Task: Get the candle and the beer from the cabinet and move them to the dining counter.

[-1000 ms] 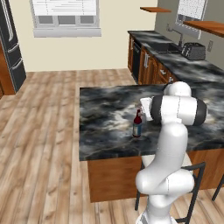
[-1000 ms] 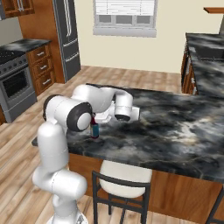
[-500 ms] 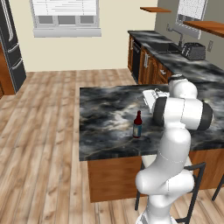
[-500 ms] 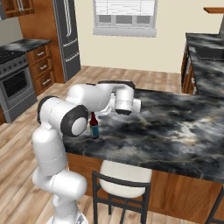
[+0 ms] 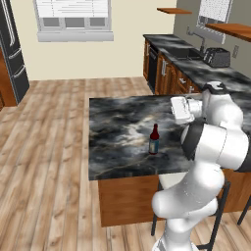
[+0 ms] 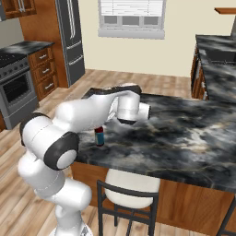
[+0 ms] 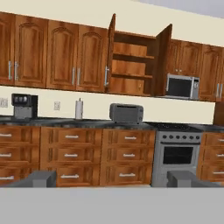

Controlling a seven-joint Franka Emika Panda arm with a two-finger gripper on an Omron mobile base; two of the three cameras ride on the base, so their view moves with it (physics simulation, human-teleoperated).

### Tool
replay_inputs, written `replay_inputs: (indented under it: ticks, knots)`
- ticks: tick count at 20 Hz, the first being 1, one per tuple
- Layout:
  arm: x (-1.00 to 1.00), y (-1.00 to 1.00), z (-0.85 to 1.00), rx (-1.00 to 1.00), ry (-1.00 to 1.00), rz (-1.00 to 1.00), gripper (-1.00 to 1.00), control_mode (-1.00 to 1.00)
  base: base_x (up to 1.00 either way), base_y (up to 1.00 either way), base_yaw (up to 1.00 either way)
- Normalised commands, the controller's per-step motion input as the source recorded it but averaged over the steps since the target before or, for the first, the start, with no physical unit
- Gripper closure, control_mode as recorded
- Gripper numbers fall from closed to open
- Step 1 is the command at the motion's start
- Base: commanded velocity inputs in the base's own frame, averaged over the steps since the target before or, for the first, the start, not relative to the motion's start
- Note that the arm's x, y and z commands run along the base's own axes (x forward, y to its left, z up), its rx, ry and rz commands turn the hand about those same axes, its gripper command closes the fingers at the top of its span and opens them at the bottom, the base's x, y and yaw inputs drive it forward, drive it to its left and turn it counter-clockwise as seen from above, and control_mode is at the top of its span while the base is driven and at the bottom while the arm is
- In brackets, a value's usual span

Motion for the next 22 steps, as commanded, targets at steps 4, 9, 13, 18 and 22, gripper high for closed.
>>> replay_inputs:
  ticks: [4,9,13,18,22]
  knots:
    - [-0.29,0.0,0.31,-0.05,0.02,-0.42,-1.0,-1.0,0.0,0.0,0.0]
    - [-0.18,0.0,0.42,-0.04,0.14,-0.42,-1.0,-1.0,0.0,0.0,0.0]
    - [-0.34,-0.05,0.36,-0.05,0.17,-0.38,-1.0,-1.0,0.0,0.0,0.0]
    - [-0.44,-0.11,0.35,-0.06,0.21,-0.32,-1.0,-1.0,0.0,0.0,0.0]
    - [-0.39,-0.04,0.32,-0.07,0.24,-0.3,-1.0,-1.0,0.0,0.0,0.0]
